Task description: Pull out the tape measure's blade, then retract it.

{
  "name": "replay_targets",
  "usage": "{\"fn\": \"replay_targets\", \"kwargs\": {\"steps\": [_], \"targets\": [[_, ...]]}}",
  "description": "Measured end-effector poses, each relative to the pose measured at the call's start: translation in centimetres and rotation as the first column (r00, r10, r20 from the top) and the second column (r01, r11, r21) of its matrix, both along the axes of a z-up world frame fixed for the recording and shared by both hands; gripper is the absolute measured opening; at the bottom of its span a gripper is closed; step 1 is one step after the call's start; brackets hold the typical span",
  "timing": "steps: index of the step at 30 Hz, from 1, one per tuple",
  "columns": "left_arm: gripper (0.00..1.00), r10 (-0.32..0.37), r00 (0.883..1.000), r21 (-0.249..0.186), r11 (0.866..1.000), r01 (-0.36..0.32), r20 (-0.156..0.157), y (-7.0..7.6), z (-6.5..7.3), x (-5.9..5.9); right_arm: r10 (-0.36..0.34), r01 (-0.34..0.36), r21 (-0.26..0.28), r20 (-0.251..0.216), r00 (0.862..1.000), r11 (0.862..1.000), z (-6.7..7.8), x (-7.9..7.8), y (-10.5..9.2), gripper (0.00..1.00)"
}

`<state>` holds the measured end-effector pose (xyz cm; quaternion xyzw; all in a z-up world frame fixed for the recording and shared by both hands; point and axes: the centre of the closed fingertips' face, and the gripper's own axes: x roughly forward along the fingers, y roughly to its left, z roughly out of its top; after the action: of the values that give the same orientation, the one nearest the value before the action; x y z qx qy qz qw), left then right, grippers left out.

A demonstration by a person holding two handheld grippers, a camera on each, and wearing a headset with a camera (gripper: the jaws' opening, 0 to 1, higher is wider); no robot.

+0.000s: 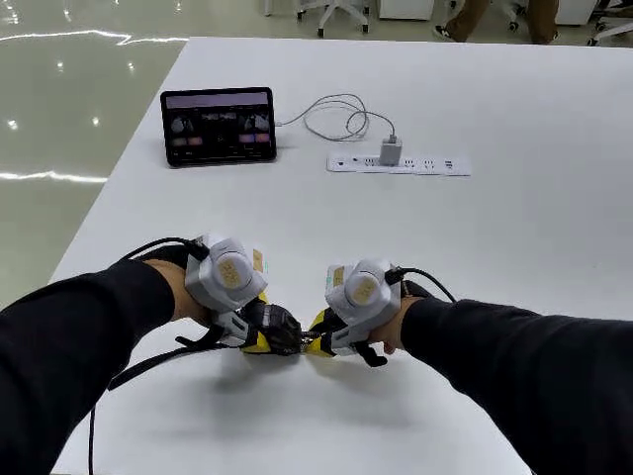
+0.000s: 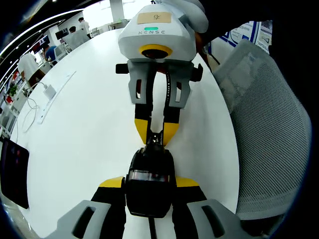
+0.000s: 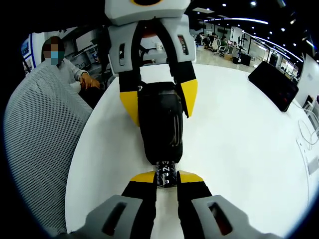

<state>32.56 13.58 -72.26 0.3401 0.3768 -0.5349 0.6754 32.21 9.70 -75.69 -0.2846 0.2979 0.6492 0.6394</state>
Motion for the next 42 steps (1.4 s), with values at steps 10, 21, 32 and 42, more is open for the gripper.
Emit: {"fn": "replay_targets", "kwargs": {"steps": [10, 21, 32, 42], "targets": [[0.31, 0.003, 1.000, -0.004, 1.000, -0.003, 0.000, 0.0, 0.0, 0.1, -0.010, 0.010, -0.007, -0.006, 1.000, 1.000, 0.0, 0.1, -0.8, 0.11], [0.31, 0.002, 1.000, -0.002, 1.000, -0.002, 0.007, -0.1, -0.1, 0.1, -0.021, 0.021, -0.019, -0.014, 1.000, 1.000, -0.1, 0.1, -1.9, 0.11], [0.31, 0.002, 1.000, -0.004, 1.000, -0.002, 0.006, -0.1, -0.1, 0.1, -0.023, 0.023, -0.032, -0.012, 1.000, 0.999, -0.2, 0.1, -2.6, 0.11], [0.32, 0.007, 1.000, -0.009, 1.000, -0.007, 0.006, -0.1, -0.1, 0.0, -0.031, 0.031, -0.035, -0.015, 0.999, 0.999, -0.2, 0.1, -3.5, 0.11]]}}
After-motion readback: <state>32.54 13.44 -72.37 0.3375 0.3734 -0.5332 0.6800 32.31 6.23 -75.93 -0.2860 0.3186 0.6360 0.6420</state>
